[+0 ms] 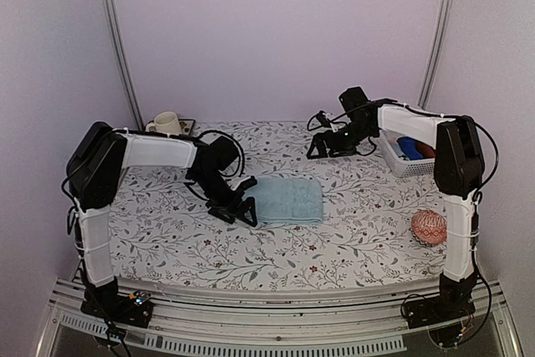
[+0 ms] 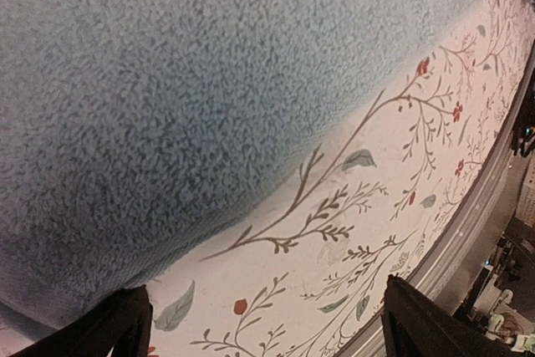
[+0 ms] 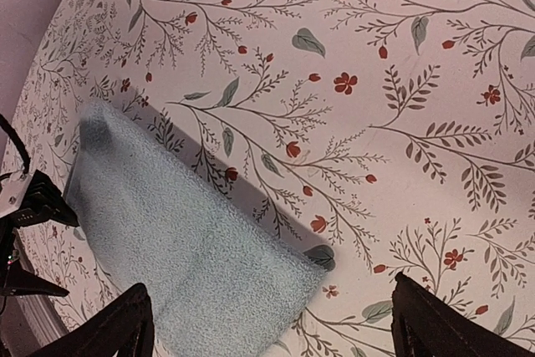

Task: Roll the towels
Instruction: Rotate the towel at the center of the board.

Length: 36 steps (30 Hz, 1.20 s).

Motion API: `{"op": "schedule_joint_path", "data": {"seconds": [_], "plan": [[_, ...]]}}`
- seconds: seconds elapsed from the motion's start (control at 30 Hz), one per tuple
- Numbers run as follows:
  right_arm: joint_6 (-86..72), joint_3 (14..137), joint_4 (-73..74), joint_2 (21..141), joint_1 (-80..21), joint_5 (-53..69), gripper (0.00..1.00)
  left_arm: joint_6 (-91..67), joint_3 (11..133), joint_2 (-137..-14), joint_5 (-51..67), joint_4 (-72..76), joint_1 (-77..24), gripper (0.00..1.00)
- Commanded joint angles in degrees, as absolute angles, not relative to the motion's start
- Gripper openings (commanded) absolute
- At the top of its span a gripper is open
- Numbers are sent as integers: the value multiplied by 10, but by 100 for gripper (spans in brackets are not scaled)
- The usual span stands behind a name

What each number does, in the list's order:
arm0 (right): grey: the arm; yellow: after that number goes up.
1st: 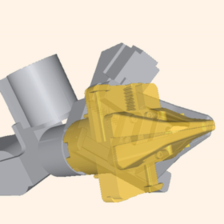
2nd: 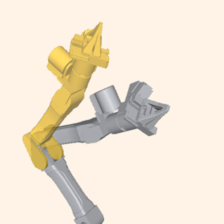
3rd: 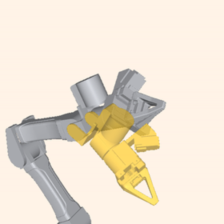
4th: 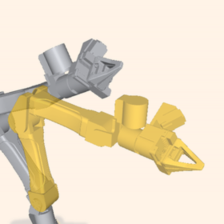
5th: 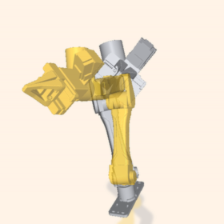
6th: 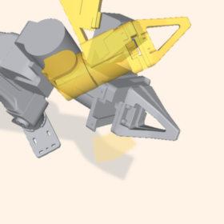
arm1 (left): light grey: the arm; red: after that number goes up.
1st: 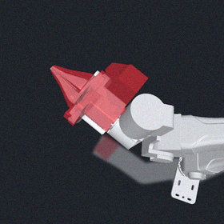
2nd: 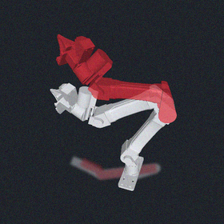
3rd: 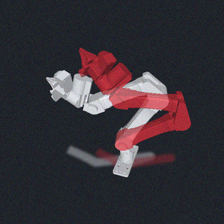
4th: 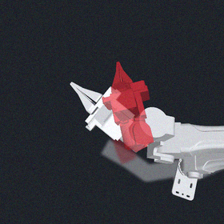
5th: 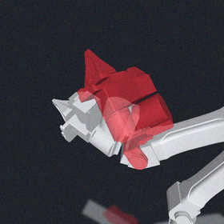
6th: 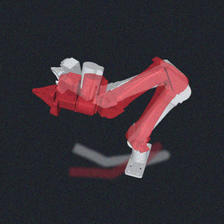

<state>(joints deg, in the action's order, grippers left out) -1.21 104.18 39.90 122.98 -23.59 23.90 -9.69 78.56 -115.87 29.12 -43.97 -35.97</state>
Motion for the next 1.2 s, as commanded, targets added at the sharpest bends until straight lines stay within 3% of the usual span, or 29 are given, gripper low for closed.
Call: {"op": "schedule_joint_path", "data": {"seconds": [0.0, 0.33, 0.63, 0.73, 0.83, 1.17], "plan": [[-6, 1042, 398, 1224, -226, 223, 99, -96, 820, -1227, 214, -425, -342, 97], [-11, 1011, 388, 1209, -206, 215, 99, -103, 1016, -1365, 156, -403, -275, 97], [-35, 944, 361, 1185, -187, 225, 99, -181, 1383, -1601, 322, -329, -277, 97], [-36, 935, 355, 1182, -181, 235, 99, -229, 1346, -1592, 340, -228, -269, 97], [-24, 916, 327, 1170, -181, 254, 99, -217, 1324, -1556, 303, -227, -258, 97], [74, 803, 171, 1064, -182, 189, 99, -50, 1070, -1293, 64, -141, -242, 97]]}}
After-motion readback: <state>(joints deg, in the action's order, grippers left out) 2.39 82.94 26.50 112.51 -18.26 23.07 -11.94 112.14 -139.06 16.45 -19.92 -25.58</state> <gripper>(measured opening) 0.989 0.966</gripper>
